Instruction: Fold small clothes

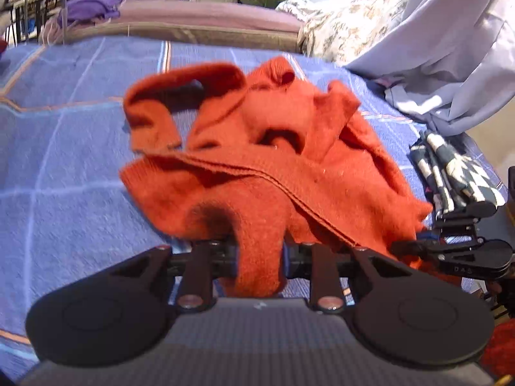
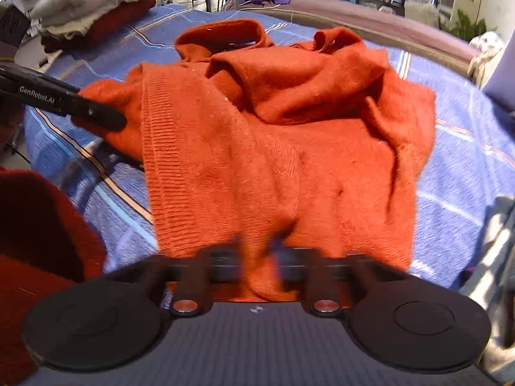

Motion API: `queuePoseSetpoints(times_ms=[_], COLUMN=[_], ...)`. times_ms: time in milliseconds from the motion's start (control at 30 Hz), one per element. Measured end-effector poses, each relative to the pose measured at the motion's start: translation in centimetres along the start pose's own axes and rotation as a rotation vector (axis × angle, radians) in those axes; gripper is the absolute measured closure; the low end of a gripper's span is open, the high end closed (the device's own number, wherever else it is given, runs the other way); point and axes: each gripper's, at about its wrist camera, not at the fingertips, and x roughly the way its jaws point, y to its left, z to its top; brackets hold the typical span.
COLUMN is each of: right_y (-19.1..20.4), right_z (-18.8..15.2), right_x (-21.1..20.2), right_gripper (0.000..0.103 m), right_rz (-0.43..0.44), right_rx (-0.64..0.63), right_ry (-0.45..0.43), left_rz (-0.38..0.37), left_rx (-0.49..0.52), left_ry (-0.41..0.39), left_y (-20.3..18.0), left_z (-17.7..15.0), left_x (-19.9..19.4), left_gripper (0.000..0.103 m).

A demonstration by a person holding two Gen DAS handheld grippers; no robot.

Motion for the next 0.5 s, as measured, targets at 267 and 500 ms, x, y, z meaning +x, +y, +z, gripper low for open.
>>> queuePoseSetpoints(times_ms=[267, 500], right_y=[1.0, 1.0], right_z=[0.1, -3.0], right_x=[-4.0, -2.7], right_gripper=[0.091, 0.068], right_rz=[0.276, 0.281], right_rx=[0.021, 0.050], right_ry=[0.063, 0.181], left_rz=[-0.013, 0.030], left_rx=[0.201, 0.106], left_ry=[0.076, 0.221], left_y=[-0.5, 2.1], left_z=[0.9, -4.2], left_x=[-4.1, -2.5], left_gripper=[0.083, 0.071])
